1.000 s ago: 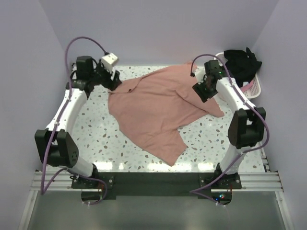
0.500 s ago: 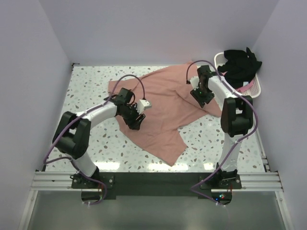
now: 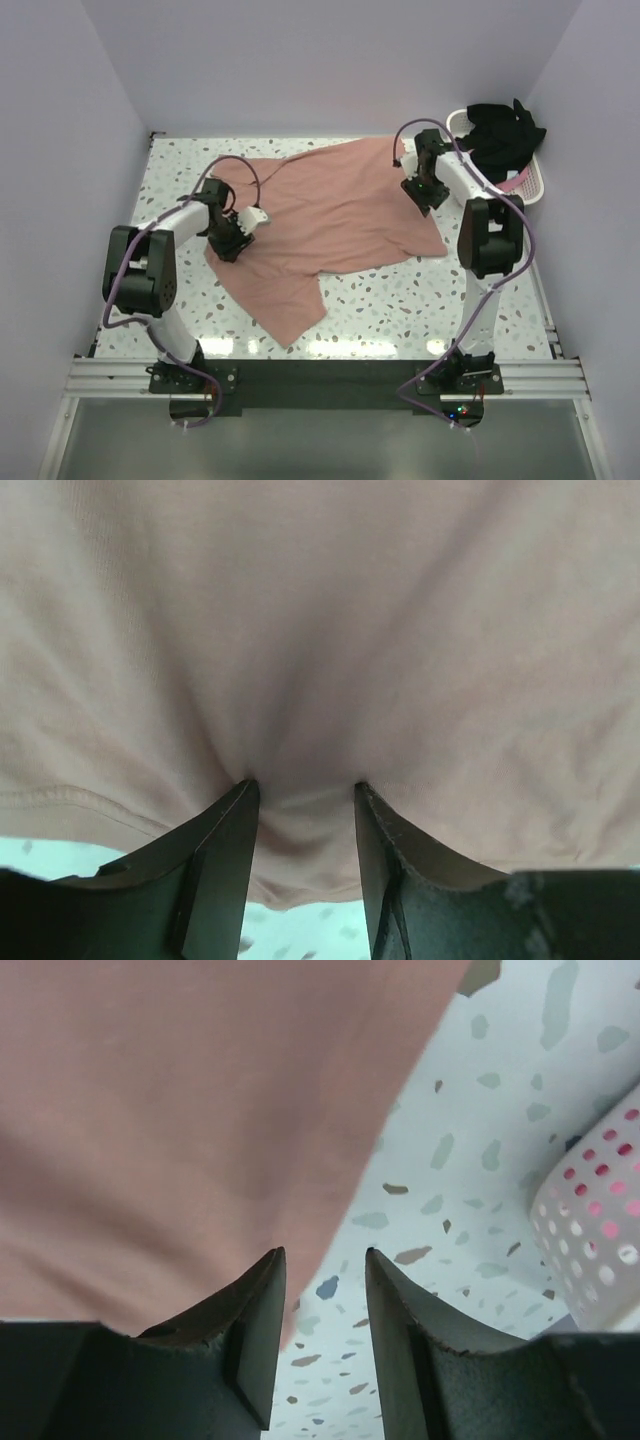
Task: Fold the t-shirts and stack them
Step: Flatten the tshirt out
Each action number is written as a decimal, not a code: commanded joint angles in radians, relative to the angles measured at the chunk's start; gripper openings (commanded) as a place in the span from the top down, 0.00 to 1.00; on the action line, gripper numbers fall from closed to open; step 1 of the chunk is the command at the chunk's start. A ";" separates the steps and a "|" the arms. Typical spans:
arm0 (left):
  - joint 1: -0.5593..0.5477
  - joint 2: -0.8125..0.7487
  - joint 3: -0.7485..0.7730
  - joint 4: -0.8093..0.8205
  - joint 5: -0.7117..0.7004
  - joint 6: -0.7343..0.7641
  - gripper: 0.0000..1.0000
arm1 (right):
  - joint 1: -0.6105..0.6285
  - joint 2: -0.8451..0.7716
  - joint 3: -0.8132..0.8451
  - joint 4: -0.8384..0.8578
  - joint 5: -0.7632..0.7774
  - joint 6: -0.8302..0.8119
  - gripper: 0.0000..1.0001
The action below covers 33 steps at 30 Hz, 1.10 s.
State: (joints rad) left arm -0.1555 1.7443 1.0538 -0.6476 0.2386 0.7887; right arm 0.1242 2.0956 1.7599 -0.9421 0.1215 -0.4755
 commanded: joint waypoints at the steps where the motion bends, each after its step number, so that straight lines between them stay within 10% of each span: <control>1: 0.091 0.092 0.029 -0.087 -0.182 0.167 0.52 | 0.000 0.073 0.055 -0.027 0.007 0.034 0.59; 7: 0.252 0.254 0.277 -0.046 -0.200 0.167 0.44 | 0.005 0.147 0.061 -0.032 -0.017 0.069 0.65; 12: 0.301 0.148 0.400 -0.236 0.102 0.190 0.32 | 0.005 0.052 0.053 -0.055 -0.068 0.080 0.65; 21: 0.271 -0.139 0.186 -0.448 0.255 0.325 0.31 | 0.067 -0.164 -0.126 -0.121 -0.238 0.081 0.64; 33: 0.080 -0.240 -0.280 -0.167 0.058 0.256 0.33 | 0.111 -0.095 -0.296 0.003 -0.148 0.066 0.69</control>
State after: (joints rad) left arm -0.0677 1.5200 0.8249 -0.9245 0.3725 1.0557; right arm 0.2424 1.9919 1.4719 -0.9920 -0.0765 -0.4049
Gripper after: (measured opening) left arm 0.677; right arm 0.319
